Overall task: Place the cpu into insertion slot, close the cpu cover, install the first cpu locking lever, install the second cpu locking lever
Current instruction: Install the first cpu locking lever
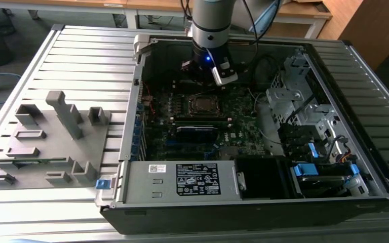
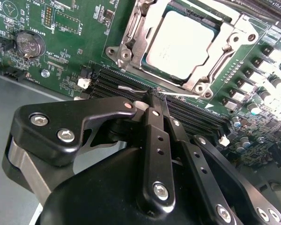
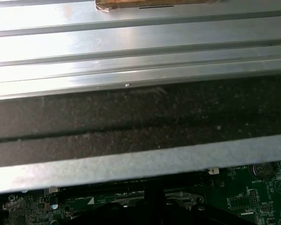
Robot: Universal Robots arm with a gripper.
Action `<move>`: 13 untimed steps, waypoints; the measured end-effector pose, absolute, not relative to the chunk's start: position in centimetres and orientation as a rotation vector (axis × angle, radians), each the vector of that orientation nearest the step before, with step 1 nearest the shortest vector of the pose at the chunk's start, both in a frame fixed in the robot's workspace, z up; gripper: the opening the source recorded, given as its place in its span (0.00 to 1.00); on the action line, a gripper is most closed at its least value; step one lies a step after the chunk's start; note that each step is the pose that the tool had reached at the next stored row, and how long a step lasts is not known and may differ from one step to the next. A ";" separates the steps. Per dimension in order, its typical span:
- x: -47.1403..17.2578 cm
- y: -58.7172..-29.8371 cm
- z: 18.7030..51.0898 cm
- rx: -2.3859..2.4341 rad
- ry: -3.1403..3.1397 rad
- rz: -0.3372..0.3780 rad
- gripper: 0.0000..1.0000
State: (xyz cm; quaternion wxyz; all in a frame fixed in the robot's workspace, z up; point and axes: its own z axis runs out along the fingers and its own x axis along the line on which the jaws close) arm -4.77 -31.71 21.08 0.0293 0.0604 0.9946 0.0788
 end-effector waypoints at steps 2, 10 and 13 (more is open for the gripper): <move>-4.8 -31.7 21.0 0.186 3.068 0.243 0.10; -4.8 -31.7 20.8 0.187 3.068 0.243 0.10; -4.8 -31.7 20.7 0.187 3.068 0.243 0.10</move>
